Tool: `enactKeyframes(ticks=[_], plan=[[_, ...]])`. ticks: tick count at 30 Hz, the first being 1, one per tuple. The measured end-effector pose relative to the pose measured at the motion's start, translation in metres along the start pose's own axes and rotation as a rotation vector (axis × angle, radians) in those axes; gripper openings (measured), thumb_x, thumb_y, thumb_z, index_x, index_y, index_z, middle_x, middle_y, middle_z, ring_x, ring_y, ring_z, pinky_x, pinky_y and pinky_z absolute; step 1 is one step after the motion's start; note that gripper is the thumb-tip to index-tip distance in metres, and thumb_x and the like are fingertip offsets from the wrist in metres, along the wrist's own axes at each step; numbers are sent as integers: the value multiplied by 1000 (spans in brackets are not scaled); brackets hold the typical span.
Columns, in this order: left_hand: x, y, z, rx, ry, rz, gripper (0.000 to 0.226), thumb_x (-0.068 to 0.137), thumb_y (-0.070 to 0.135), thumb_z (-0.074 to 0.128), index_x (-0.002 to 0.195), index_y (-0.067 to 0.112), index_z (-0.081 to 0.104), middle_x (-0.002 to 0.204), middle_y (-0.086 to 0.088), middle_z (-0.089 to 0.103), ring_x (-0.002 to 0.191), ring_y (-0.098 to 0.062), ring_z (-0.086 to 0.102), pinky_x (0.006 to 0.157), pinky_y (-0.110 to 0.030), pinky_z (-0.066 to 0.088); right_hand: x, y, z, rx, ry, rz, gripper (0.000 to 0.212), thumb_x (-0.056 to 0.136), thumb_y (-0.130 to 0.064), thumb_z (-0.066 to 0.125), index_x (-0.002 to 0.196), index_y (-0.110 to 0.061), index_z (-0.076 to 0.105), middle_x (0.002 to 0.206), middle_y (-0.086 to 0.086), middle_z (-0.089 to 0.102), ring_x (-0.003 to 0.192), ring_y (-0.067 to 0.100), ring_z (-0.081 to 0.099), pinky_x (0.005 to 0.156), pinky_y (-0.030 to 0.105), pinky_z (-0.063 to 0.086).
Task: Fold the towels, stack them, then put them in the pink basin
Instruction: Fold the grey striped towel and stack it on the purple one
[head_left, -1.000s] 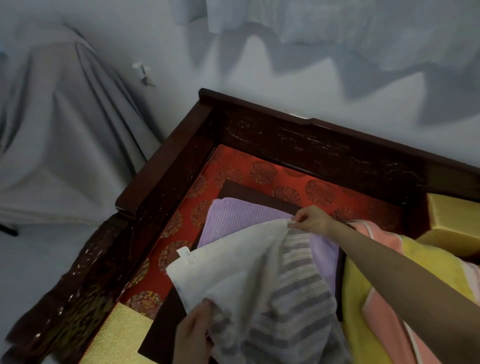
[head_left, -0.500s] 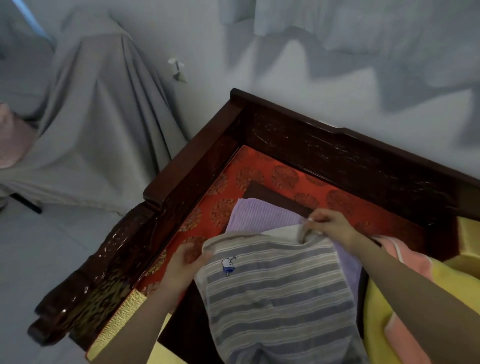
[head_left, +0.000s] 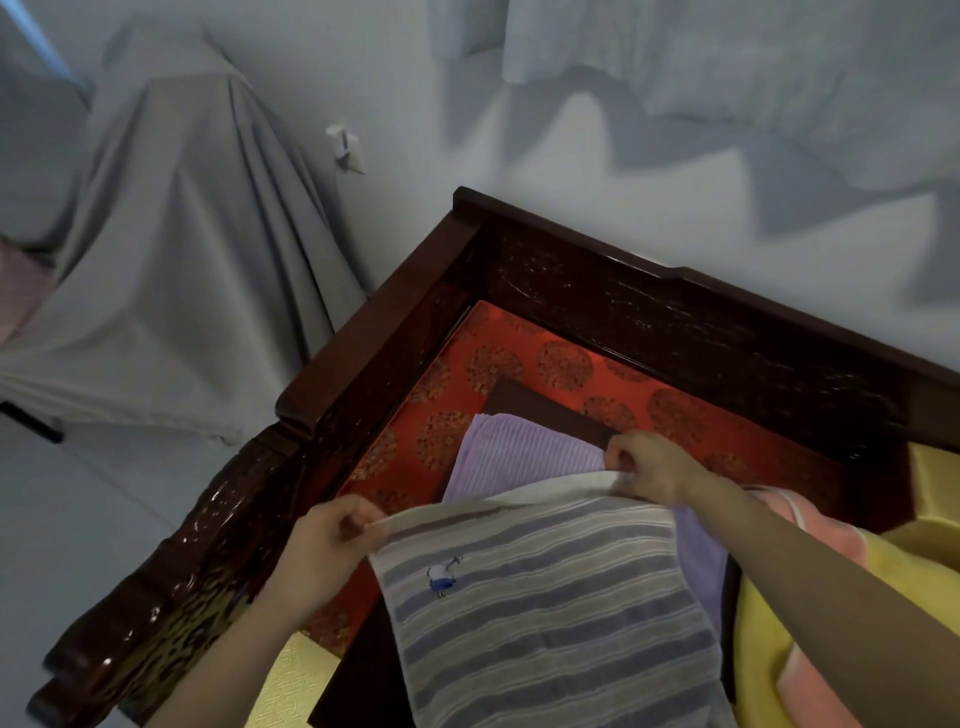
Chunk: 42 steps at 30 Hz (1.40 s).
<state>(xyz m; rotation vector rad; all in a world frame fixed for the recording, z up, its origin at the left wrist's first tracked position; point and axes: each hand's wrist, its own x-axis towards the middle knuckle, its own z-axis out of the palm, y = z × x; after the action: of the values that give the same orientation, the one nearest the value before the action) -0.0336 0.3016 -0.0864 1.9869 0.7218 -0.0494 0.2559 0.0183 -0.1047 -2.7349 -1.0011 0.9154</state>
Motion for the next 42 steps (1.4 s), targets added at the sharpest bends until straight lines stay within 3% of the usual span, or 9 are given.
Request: enactKeyframes(ticks=[7,11,16,21,27,30,36,39,42], plan=[[21,-43,23,-222,-157,-281,10,86,12,65,79,4,66,85,-6,66,87,-20,61,74,-24,45,-11,6,-13,369,-146,-28,19,70,-29,83,81,-26,69,82,-12,63,76,4,58,69,14,46],[21,-38,18,-337,-231,-254,15,80,20,73,82,6,69,88,-14,71,84,-24,65,80,-39,51,-27,12,-24,515,-250,-70,49,69,-8,81,111,-23,60,87,0,66,80,13,63,78,32,52],[13,-33,2,-304,-352,-169,34,64,31,82,82,5,70,90,-19,70,85,-30,66,80,-41,52,-45,13,-24,446,-42,-177,42,72,-11,77,101,-35,59,74,-2,62,70,11,56,73,40,51],[9,-30,-4,-221,-486,-213,15,76,17,76,86,6,72,89,-14,73,83,-23,71,70,-30,57,-63,12,-24,162,145,-331,29,81,-10,63,95,-35,57,89,-1,61,73,13,58,68,42,52],[6,-32,0,-223,-347,-213,10,79,10,71,81,0,70,83,-18,72,82,-29,71,74,-41,60,-72,11,-14,265,220,-342,27,83,-14,54,88,-40,48,90,-5,56,78,15,56,69,36,49],[5,-32,3,-227,-316,-201,10,81,9,69,83,-1,69,86,-21,71,86,-32,70,80,-47,58,-67,13,-5,281,160,-273,9,84,-34,60,87,-43,57,90,-1,61,84,12,58,76,32,50],[4,-35,7,-261,-289,-190,9,82,3,66,83,-6,67,84,-20,71,85,-34,70,81,-48,57,-44,6,10,475,119,34,19,81,-37,71,90,-21,68,89,1,66,81,14,61,75,31,49],[4,-36,6,-276,-280,-173,8,82,2,66,81,-6,67,79,-17,72,79,-30,70,77,-42,58,-35,5,14,620,232,194,19,73,-12,78,78,-21,62,77,1,63,77,19,60,73,33,52],[3,-38,6,-278,-290,-147,7,82,2,66,79,-4,68,73,-10,72,75,-24,69,72,-37,59,-37,7,12,980,316,230,38,69,11,76,94,-14,62,77,9,59,72,22,60,70,27,57]])
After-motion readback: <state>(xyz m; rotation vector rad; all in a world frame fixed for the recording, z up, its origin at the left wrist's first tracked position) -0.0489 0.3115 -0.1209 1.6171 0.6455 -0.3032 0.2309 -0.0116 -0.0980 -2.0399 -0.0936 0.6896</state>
